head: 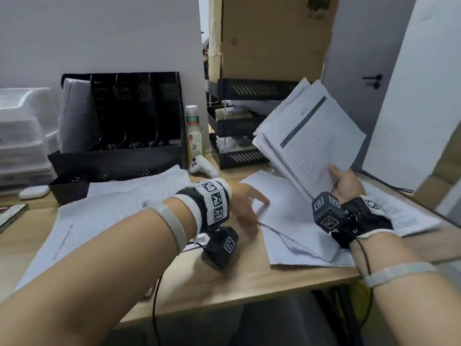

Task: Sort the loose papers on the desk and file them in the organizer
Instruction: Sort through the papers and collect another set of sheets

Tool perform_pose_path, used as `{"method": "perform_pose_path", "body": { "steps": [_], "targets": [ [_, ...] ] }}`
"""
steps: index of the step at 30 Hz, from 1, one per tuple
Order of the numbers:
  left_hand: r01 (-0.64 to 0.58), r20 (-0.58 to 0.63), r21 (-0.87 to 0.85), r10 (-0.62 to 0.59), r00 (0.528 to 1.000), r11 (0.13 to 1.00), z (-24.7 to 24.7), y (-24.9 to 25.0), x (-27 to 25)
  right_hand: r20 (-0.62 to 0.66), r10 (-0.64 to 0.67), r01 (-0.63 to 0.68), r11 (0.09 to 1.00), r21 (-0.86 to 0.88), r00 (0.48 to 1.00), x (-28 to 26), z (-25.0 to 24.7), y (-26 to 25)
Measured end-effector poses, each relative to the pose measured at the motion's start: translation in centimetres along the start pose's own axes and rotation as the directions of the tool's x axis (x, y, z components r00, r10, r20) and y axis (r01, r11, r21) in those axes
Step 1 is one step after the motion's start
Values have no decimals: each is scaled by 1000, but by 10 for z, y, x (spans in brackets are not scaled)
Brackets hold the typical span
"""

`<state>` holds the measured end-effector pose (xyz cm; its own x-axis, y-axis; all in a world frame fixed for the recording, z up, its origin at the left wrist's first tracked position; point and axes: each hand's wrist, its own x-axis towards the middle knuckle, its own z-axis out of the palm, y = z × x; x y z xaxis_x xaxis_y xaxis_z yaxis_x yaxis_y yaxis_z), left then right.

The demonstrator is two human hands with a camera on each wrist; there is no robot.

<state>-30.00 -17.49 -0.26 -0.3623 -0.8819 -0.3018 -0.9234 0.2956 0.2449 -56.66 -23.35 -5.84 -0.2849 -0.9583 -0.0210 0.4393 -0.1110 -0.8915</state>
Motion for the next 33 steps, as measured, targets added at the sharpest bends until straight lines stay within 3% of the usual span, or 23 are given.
{"method": "perform_pose_path", "body": {
  "steps": [5, 13, 18, 23, 33],
  "targets": [
    [-36, 7, 83, 36, 999, 996, 0, 5, 9, 55, 124, -129, 987, 93, 991, -32, 6, -10],
    [-96, 6, 240, 98, 995, 966, -9, 30, -3, 109, 177, -191, 972, 136, 978, -49, 4, -12],
    [-140, 48, 457, 133, 990, 879, -3, 37, -7, 117, 181, -194, 974, 118, 977, -51, 2, -18],
    [-156, 4, 572, 188, 982, 806, 0, 32, -1, 125, 182, -197, 973, 121, 975, -50, 1, -17],
    [-110, -89, 389, 156, 984, 915, -3, 6, 11, 35, 158, -162, 969, 185, 987, -49, 0, -20]
  ]
}}
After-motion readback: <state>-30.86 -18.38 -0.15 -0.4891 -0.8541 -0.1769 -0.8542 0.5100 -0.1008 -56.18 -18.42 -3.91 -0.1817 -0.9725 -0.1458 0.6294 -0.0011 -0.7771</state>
